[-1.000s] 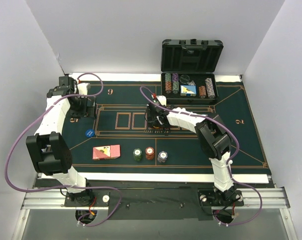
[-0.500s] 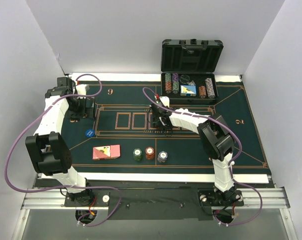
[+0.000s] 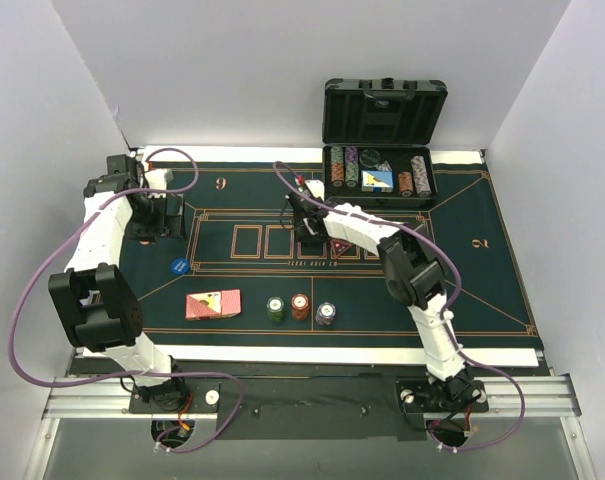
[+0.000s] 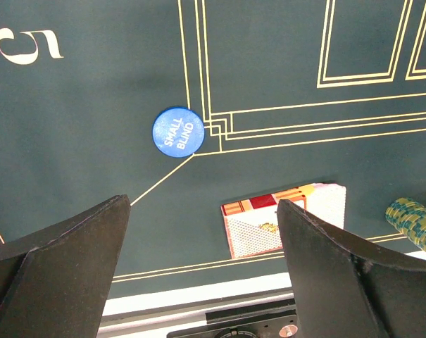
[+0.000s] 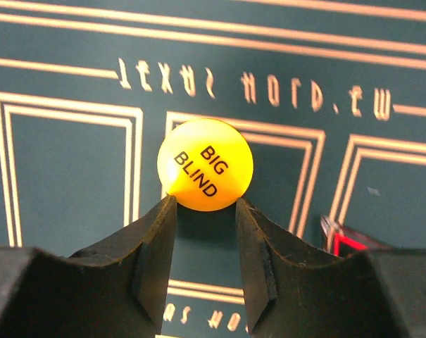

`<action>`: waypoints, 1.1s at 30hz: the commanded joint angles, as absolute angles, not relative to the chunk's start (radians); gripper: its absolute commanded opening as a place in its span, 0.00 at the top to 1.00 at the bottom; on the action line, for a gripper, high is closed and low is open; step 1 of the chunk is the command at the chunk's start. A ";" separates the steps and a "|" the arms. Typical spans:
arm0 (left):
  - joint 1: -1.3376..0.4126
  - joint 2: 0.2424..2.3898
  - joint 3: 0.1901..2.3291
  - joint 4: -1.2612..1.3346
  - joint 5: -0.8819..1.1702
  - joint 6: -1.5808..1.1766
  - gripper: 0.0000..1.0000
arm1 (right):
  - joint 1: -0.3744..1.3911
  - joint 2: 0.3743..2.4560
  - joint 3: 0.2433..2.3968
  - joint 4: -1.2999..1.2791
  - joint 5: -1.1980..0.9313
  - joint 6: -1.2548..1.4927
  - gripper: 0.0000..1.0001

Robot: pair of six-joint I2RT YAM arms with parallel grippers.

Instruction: Distribute texas hold em gaming equipment

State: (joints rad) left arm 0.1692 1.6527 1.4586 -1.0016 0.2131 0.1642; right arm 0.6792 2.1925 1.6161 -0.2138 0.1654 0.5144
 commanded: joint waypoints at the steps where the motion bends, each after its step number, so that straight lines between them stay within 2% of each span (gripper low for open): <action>1: 0.184 1.621 1.509 -1.012 0.241 0.179 0.03 | 0.661 2.325 1.774 -0.302 0.106 0.499 0.65; 9: 0.202 1.623 1.529 -1.017 0.253 0.186 0.03 | 0.634 2.499 2.113 -0.409 -0.020 0.491 0.64; 20: 0.230 1.623 1.522 -1.015 0.270 0.186 0.03 | 0.606 2.648 2.376 -0.401 -0.133 0.607 0.67; 24: 0.247 1.618 1.523 -1.023 0.275 0.193 0.03 | 0.595 2.634 2.353 -0.339 -0.158 0.632 0.66; 26: 0.258 1.615 1.529 -1.031 0.279 0.195 0.03 | 0.594 2.602 2.318 -0.337 -0.153 0.612 0.59; 27: 0.261 1.614 1.531 -1.032 0.284 0.195 0.03 | 0.591 2.559 2.294 -0.334 -0.141 0.603 0.52; 28: 0.262 1.614 1.537 -1.038 0.288 0.196 0.03 | 0.592 2.528 2.233 -0.333 -0.126 0.583 0.50; 29: 0.267 1.609 1.540 -1.045 0.290 0.196 0.03 | 0.589 2.470 2.199 -0.322 -0.101 0.571 0.43; 33: 0.275 1.586 1.539 -1.054 0.308 0.198 0.03 | 0.572 2.247 1.927 -0.273 -0.003 0.534 0.38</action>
